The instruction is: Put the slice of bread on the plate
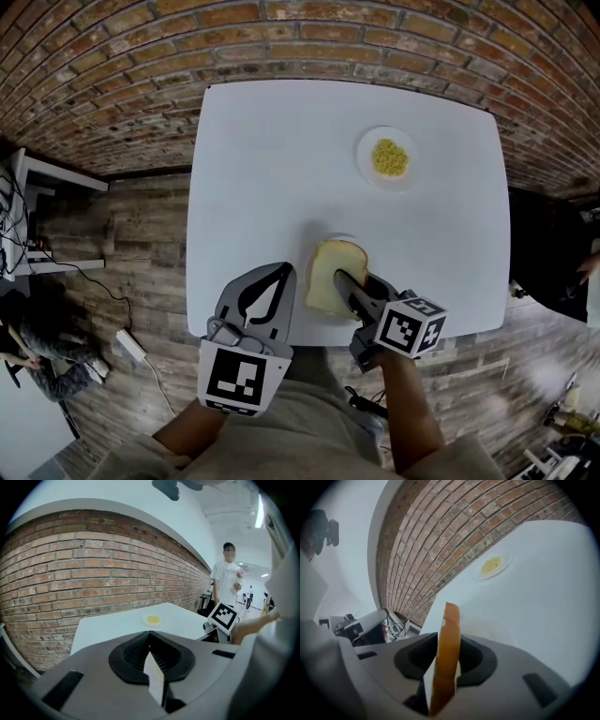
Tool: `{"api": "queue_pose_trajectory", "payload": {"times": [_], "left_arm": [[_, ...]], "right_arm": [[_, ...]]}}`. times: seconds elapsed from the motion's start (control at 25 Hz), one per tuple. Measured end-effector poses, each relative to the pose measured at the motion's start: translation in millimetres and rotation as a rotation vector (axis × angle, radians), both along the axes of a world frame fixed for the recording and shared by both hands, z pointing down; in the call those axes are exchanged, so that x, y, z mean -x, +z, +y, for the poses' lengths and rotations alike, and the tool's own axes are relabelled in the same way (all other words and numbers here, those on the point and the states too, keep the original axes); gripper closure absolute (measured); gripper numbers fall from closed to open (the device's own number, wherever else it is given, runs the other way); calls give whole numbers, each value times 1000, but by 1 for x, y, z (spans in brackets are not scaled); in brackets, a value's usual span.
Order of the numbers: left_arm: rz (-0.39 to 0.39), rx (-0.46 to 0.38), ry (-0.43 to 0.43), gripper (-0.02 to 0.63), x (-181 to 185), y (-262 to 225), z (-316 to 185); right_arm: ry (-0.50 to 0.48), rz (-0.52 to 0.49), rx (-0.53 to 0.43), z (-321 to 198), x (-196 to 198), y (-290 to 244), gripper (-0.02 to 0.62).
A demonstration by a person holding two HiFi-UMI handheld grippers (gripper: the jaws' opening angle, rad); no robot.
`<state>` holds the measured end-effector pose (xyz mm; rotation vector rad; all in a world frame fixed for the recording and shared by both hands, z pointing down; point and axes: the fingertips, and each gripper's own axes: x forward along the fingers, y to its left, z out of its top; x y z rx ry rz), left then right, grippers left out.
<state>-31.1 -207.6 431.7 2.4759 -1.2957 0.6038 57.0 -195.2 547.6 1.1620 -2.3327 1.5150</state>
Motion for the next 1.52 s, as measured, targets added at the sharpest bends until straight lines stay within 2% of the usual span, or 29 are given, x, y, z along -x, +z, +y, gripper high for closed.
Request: {"api": "queue_pose_trajectory", "payload": {"times": [0.48, 0.64, 1.16, 1.52], "left_arm": [[3, 5, 2, 597, 0, 2, 0], [5, 6, 2, 595, 1, 3, 0], [8, 0, 18, 595, -2, 1, 6], [13, 3, 31, 595, -7, 1, 13]], "right_arm": [[-76, 320, -84, -6, -12, 15, 415], [-84, 434, -113, -8, -19, 20, 351], [-72, 572, -156, -9, -31, 23, 331], [16, 541, -210, -17, -35, 4, 333]]}}
